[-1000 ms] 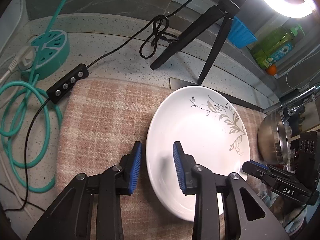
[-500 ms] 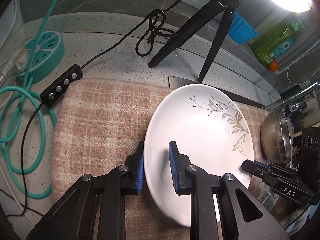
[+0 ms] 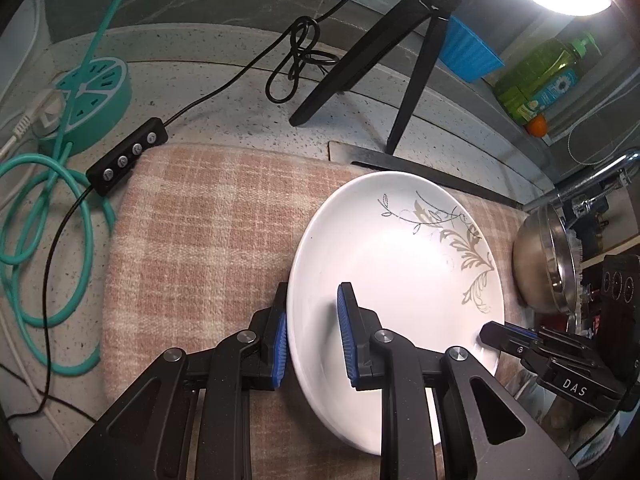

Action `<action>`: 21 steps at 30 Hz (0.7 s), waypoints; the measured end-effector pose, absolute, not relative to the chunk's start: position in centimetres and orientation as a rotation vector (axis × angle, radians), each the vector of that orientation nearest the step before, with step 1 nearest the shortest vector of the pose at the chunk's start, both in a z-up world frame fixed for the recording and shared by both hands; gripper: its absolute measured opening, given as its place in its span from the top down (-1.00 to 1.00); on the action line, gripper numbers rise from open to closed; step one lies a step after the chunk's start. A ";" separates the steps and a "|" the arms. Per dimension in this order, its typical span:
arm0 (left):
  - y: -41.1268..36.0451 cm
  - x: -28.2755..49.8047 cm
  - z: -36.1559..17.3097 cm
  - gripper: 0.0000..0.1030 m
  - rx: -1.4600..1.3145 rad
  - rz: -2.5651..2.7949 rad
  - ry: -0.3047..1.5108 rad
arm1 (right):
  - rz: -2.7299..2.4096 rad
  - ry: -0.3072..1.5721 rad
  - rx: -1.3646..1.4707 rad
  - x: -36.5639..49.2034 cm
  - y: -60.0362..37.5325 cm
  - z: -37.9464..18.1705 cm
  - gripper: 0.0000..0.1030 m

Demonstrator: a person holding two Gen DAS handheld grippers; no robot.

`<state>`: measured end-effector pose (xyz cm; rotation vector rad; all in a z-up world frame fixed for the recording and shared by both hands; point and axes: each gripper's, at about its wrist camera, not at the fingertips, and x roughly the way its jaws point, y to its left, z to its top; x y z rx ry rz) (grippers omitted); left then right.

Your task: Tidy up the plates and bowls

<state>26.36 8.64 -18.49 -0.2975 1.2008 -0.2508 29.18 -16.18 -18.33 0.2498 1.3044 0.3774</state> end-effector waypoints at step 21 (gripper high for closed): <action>8.3 23.3 -16.1 0.60 -0.303 -0.266 1.153 | 0.386 1.261 0.246 25.8 -16.6 -15.8 0.76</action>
